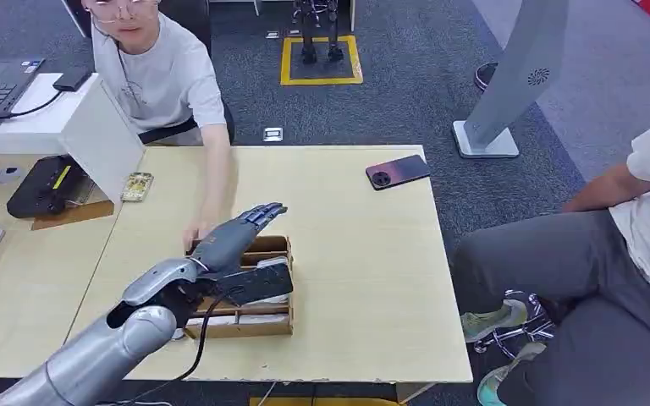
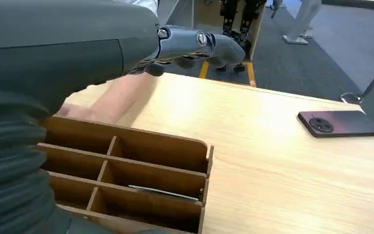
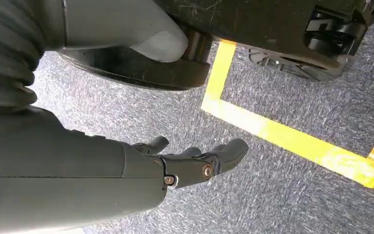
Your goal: Pass the card to the sensor for recognition and then transmit it.
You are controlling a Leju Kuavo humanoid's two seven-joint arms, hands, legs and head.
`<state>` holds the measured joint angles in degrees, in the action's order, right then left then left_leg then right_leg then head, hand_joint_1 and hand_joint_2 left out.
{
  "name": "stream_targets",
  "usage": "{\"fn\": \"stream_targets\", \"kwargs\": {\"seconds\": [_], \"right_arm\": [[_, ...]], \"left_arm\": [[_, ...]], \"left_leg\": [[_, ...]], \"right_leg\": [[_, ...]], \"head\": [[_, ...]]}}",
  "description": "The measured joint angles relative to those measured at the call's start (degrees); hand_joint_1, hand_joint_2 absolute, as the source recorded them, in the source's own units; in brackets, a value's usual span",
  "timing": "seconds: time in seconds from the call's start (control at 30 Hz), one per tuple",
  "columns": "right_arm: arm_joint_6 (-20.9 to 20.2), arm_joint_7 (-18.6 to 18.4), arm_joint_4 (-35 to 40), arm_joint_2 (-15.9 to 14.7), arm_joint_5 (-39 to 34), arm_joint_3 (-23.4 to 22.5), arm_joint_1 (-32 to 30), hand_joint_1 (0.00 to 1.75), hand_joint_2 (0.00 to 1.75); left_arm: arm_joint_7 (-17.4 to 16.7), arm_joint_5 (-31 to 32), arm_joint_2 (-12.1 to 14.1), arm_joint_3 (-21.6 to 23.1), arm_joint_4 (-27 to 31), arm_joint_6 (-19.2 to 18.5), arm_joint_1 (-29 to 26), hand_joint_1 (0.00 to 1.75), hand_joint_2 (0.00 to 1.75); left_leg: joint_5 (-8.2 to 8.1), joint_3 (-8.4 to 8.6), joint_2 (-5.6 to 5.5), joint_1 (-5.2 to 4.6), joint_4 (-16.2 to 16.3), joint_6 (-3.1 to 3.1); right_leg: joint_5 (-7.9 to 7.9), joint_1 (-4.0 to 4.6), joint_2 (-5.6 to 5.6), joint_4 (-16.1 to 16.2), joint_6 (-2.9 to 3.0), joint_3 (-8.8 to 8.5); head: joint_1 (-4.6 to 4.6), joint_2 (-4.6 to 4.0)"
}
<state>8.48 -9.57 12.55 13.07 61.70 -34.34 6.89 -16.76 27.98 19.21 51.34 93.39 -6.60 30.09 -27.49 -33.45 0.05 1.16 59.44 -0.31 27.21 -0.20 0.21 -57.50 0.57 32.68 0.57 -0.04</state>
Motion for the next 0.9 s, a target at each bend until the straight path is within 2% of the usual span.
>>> {"fn": "stream_targets", "kwargs": {"seconds": [0.33,0.9], "right_arm": [[-0.31,0.0,0.0,0.0,0.15,0.0,0.03,0.0,1.75],[-0.31,-0.02,0.0,0.0,0.15,-0.02,0.02,0.0,1.75]], "left_arm": [[1.05,6.29,-0.94,0.02,-1.05,1.46,-0.77,0.0,1.75],[1.75,8.13,-2.1,0.0,-2.64,1.18,-1.0,0.0,1.75]], "left_leg": [[0.0,-0.01,-0.01,0.0,0.0,0.0],[0.0,-0.02,0.0,0.0,0.0,0.0]], "right_leg": [[0.0,0.0,-0.01,0.0,0.0,0.01],[0.0,0.0,0.0,0.0,0.0,0.02]], "head": [[0.0,0.0],[0.0,0.0]]}}
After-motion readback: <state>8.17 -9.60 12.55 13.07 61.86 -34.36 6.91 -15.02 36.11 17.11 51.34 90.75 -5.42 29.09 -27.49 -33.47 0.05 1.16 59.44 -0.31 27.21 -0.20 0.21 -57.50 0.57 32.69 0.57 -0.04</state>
